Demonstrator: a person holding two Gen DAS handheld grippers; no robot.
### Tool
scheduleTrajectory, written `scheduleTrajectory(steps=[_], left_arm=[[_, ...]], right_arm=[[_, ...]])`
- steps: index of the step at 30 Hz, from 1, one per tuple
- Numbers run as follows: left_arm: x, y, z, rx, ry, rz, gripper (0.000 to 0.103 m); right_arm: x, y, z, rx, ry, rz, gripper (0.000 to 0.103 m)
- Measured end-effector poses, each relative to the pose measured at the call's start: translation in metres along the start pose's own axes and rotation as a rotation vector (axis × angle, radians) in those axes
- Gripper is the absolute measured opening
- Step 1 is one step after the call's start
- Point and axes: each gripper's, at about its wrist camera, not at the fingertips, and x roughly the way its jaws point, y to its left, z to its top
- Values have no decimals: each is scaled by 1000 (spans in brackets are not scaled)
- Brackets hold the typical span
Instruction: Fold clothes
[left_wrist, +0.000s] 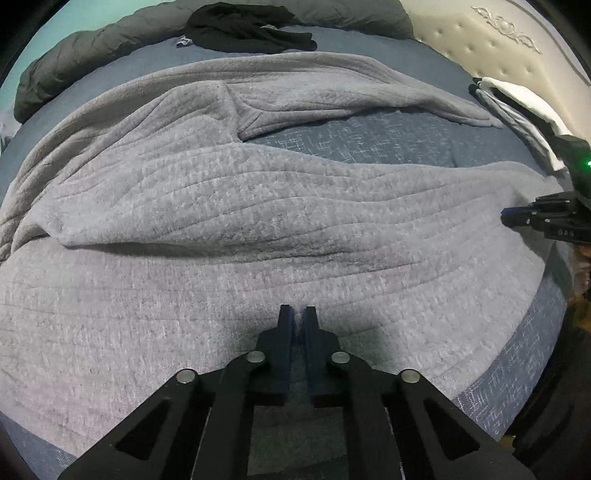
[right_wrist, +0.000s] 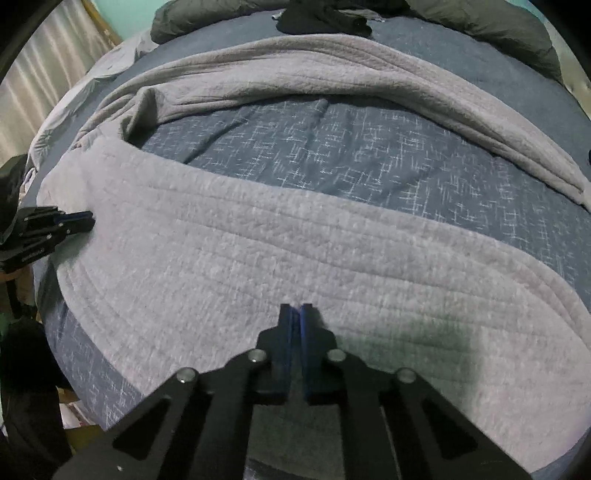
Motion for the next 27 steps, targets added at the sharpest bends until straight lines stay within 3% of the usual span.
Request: scheduleTrajectory(steps=[15, 18, 21, 27], left_arm=[[-42, 4, -14, 24, -11, -66, 2], [-54, 4, -19, 32, -13, -87, 2], [-62, 3, -24, 38, -3, -106, 2], [-58, 6, -29, 48, 53, -119, 2]], right_arm=[[-40, 4, -26, 1, -47, 117, 2], [-38, 8, -33, -21, -22, 136, 2], [-32, 11, -43, -39, 17, 159, 2], [-32, 2, -42, 11, -2, 201, 2]])
